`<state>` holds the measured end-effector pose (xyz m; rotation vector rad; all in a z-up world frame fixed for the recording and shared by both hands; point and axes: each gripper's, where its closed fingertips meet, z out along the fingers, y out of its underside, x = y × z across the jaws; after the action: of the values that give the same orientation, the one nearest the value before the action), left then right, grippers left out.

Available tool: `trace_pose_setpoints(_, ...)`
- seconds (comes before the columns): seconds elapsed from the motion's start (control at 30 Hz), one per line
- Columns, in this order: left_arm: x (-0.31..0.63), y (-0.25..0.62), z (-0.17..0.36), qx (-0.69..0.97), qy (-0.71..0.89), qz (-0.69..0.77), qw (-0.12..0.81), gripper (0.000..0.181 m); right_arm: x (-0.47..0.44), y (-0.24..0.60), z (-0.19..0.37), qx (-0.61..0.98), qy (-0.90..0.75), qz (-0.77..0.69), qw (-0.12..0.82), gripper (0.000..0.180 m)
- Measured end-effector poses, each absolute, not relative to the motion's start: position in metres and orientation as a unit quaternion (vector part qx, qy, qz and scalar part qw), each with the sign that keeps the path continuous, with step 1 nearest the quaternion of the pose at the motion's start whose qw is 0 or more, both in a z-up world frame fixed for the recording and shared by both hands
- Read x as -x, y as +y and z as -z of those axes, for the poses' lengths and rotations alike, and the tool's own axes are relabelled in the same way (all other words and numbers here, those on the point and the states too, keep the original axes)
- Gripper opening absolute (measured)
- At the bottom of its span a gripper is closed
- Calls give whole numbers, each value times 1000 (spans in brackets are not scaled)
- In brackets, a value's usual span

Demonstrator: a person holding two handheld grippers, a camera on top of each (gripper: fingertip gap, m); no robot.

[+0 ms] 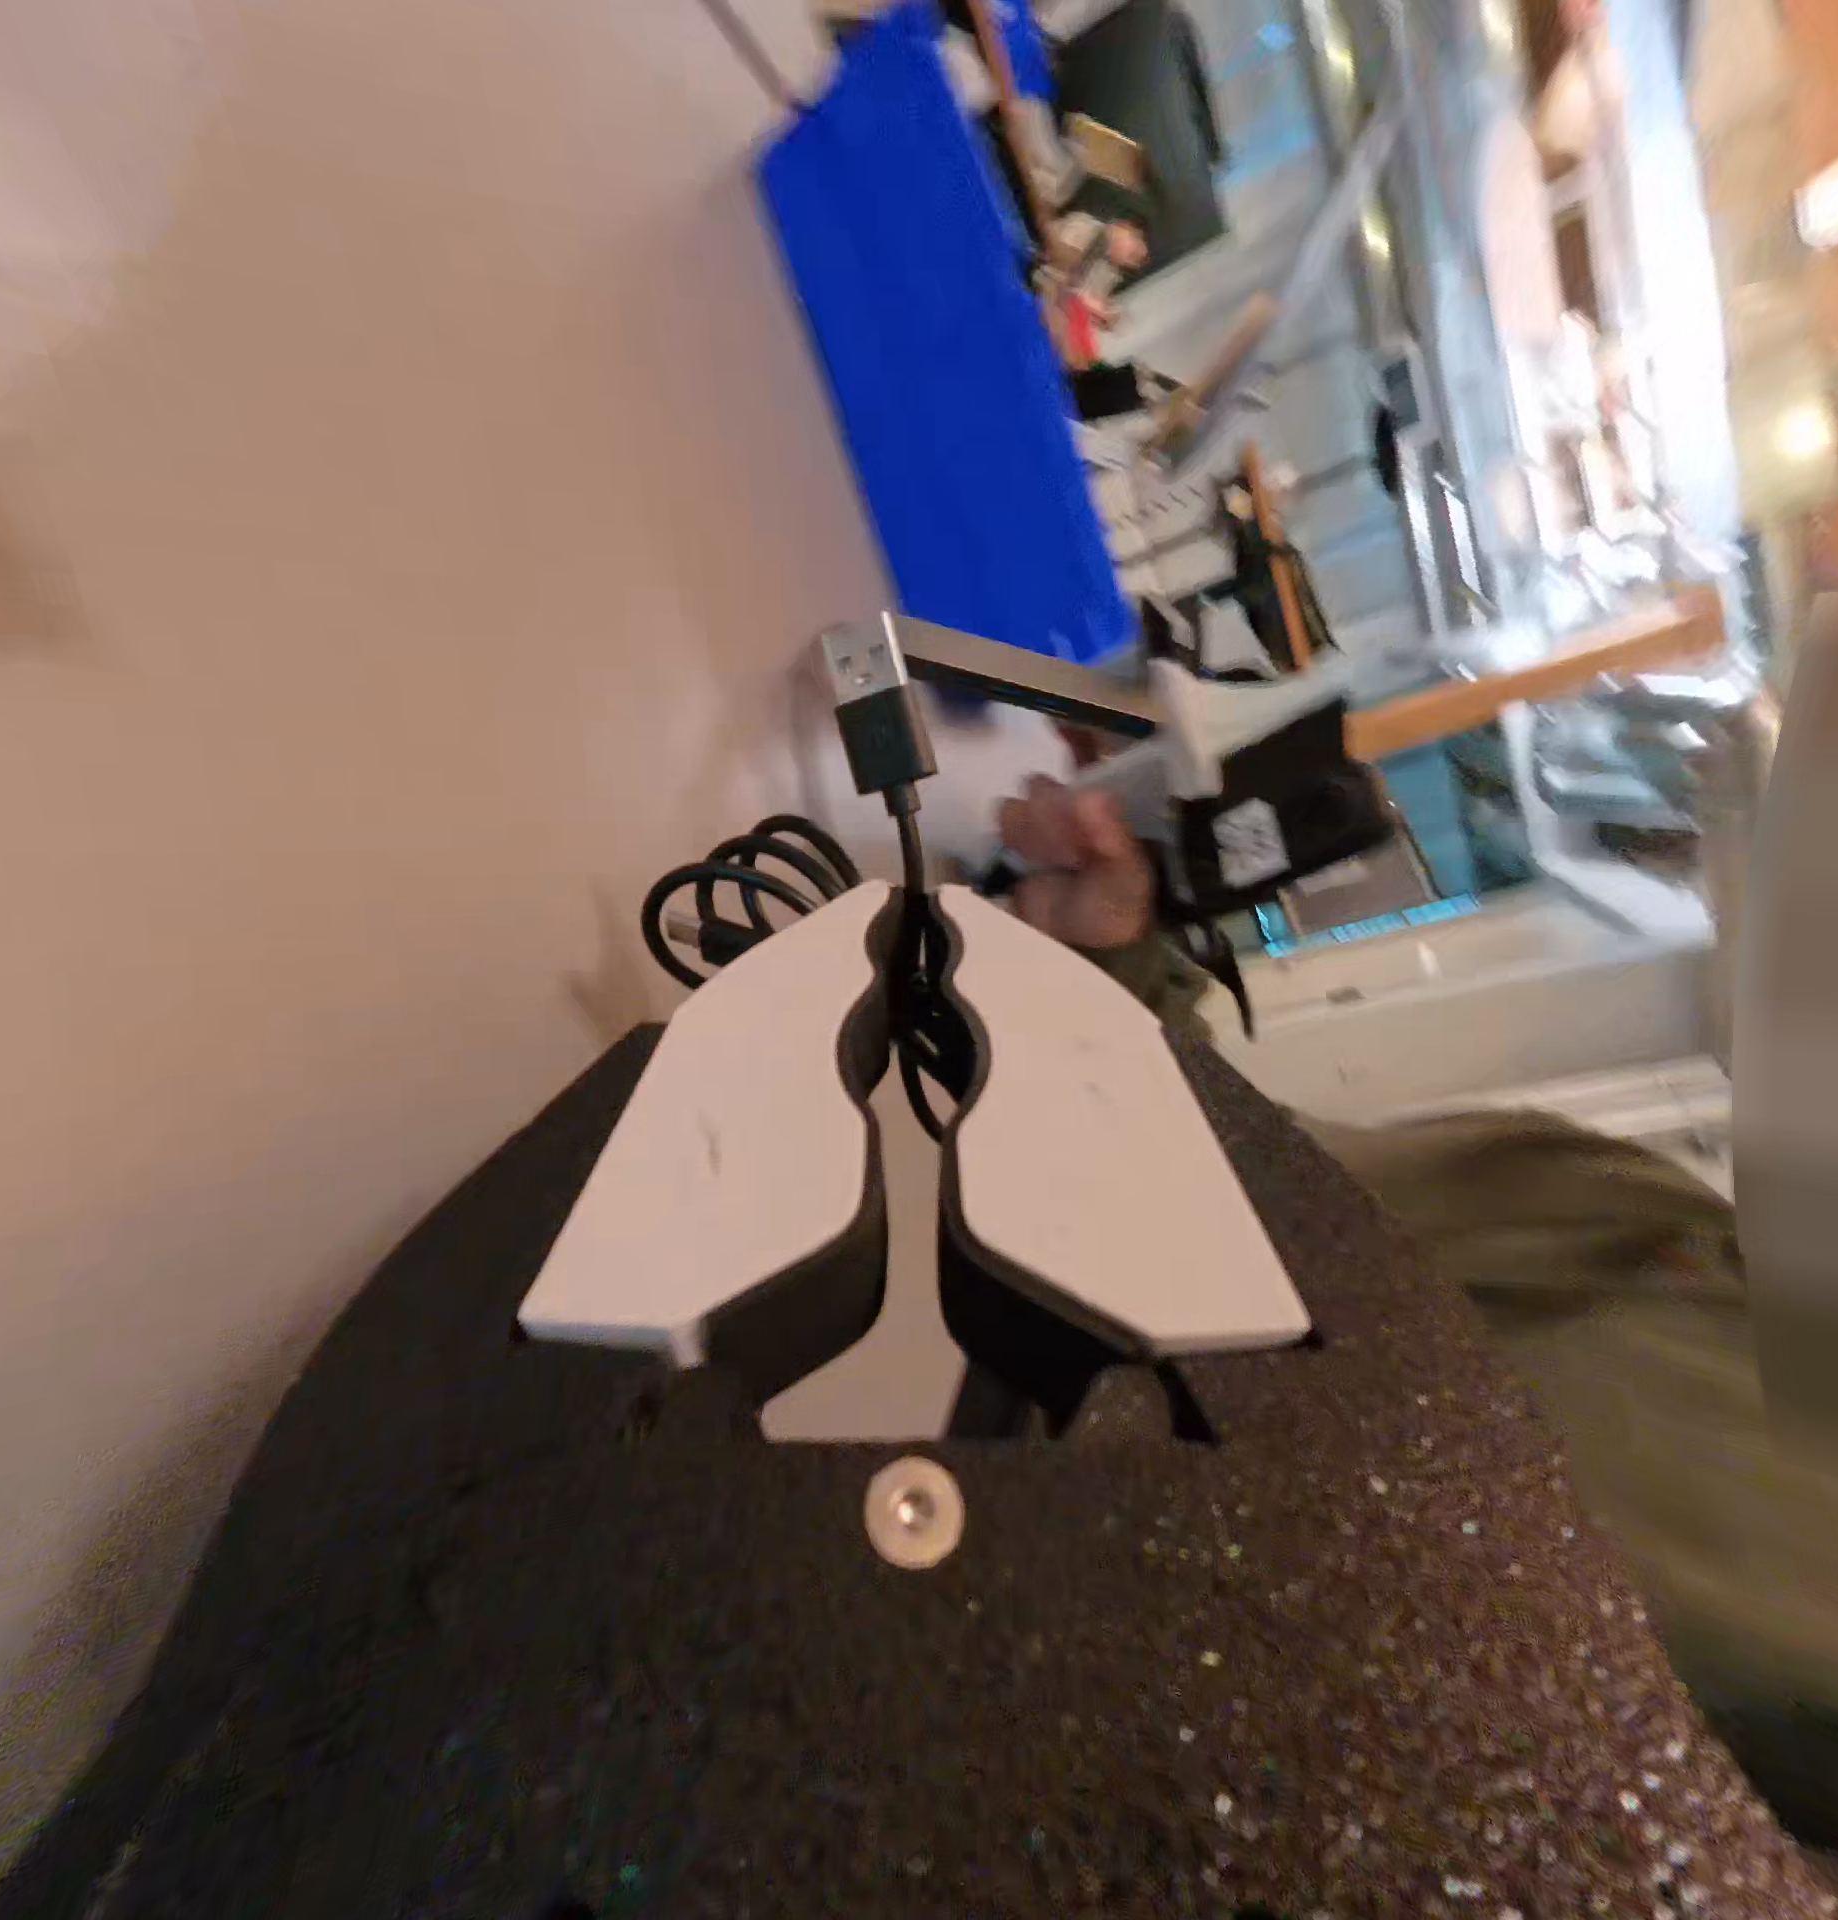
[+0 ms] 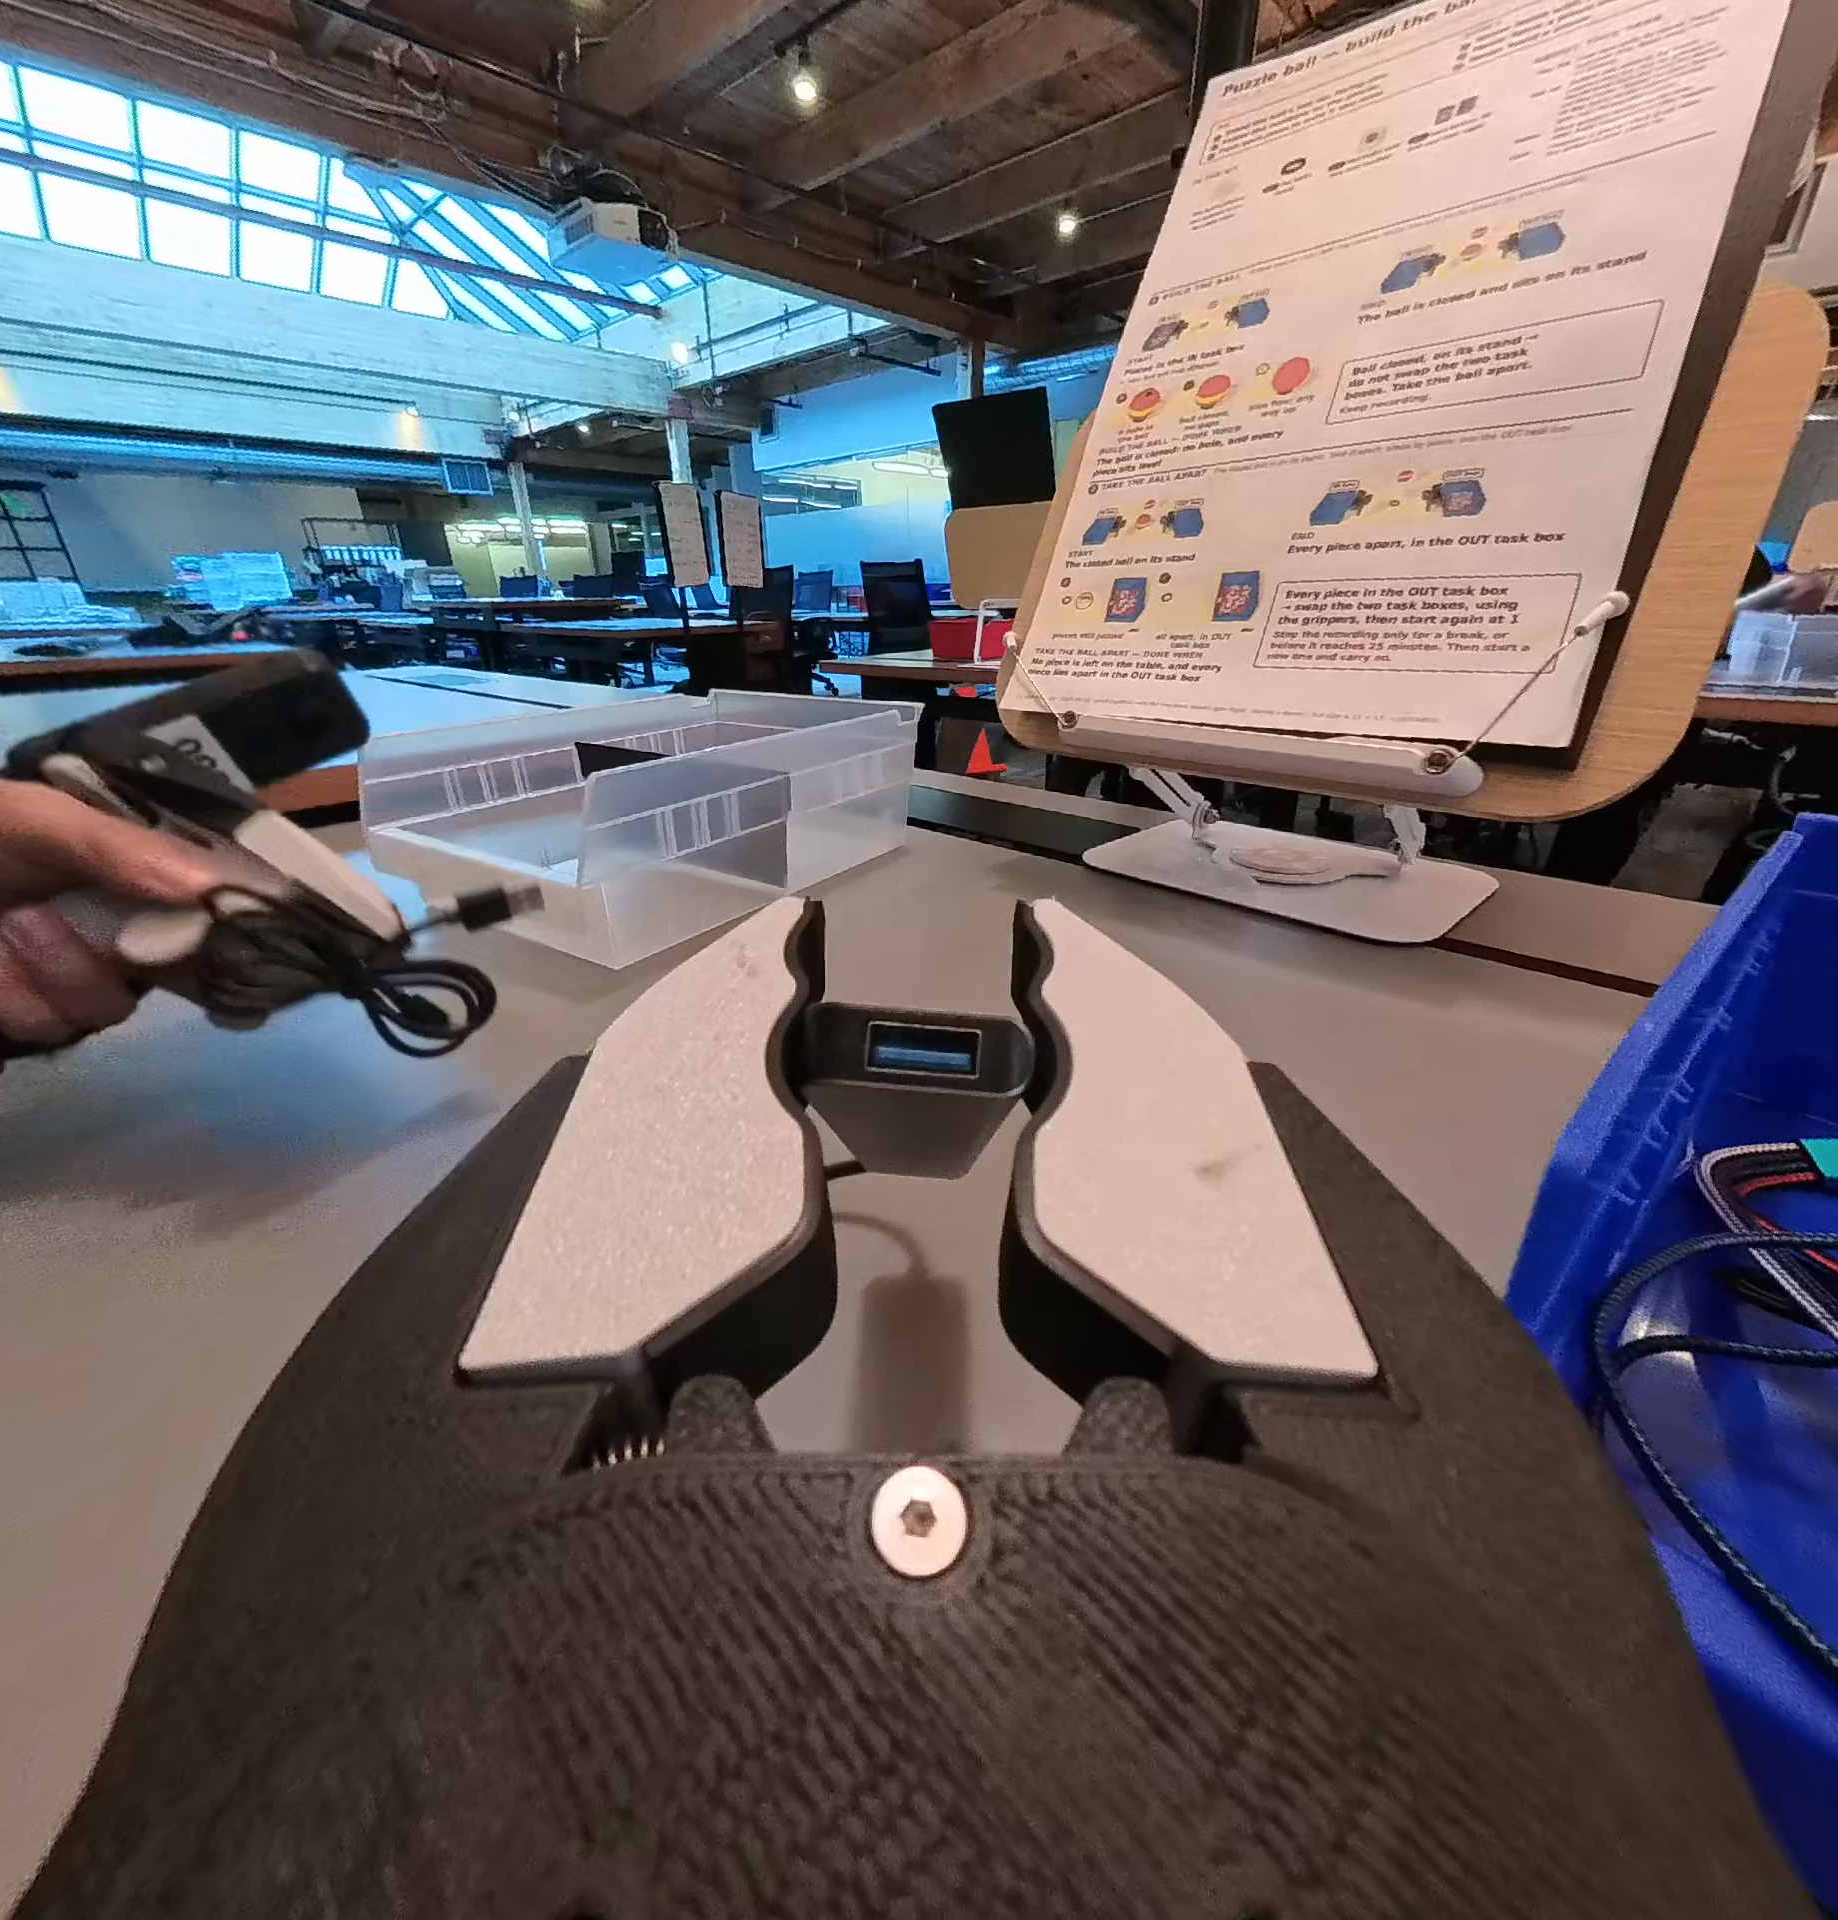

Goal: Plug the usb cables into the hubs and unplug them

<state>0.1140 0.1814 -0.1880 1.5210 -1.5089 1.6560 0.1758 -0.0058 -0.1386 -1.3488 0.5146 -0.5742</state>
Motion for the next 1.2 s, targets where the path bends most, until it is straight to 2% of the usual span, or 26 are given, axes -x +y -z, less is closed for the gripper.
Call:
trace_pose_setpoints(0.07,-119,211,222,-612,-542,-550,170,3,-175,-6,139,609,231,262,712,35)
trace_pose_setpoints(0.17,-115,230,225,-624,-531,-553,149,3,-176,-6,139,609,232,261,712,35)
trace_pose_setpoints(0.23,-112,255,243,-663,-565,-484,83,4,-176,-6,139,609,232,260,712,35)
trace_pose_setpoints(0.27,-110,273,255,-687,-581,-435,42,12,-176,-5,139,609,232,259,713,35)
trace_pose_setpoints(0.3,-110,284,257,-692,-591,-414,14,11,-175,-6,139,609,231,259,713,35)
trace_pose_setpoints(0.4,-106,283,245,-665,-633,-397,-23,23,-175,-5,139,609,231,257,714,35)
trace_pose_setpoints(0.47,-111,282,232,-647,-667,-351,-111,31,-175,-5,139,610,229,252,715,35)
trace_pose_setpoints(0.57,-127,229,194,-534,-737,-346,-228,43,-175,-4,139,612,229,250,715,35)
trace_pose_setpoints(0.63,-129,148,182,-373,-808,-398,-223,48,-174,-3,140,615,225,251,712,35)
trace_pose_setpoints(0.73,-141,68,201,-202,-871,-380,-235,63,-173,-1,140,619,219,255,710,35)
trace_pose_setpoints(0.87,-192,36,231,-143,-884,-326,-303,67,-173,-3,139,614,221,257,713,35)
trace_pose_setpoints(0.9,-199,32,236,-125,-882,-316,-328,62,-173,-3,138,612,222,257,714,35)
trace_pose_setpoints(1.03,-199,14,231,-73,-845,-344,-402,14,-173,-5,137,607,220,251,721,35)
trace_pose_setpoints(1.1,-202,21,225,-61,-837,-312,-446,12,-173,-4,138,610,222,241,721,35)
trace_pose_setpoints(1.2,-210,39,196,-15,-794,-239,-558,10,-172,-3,138,611,218,236,723,35)
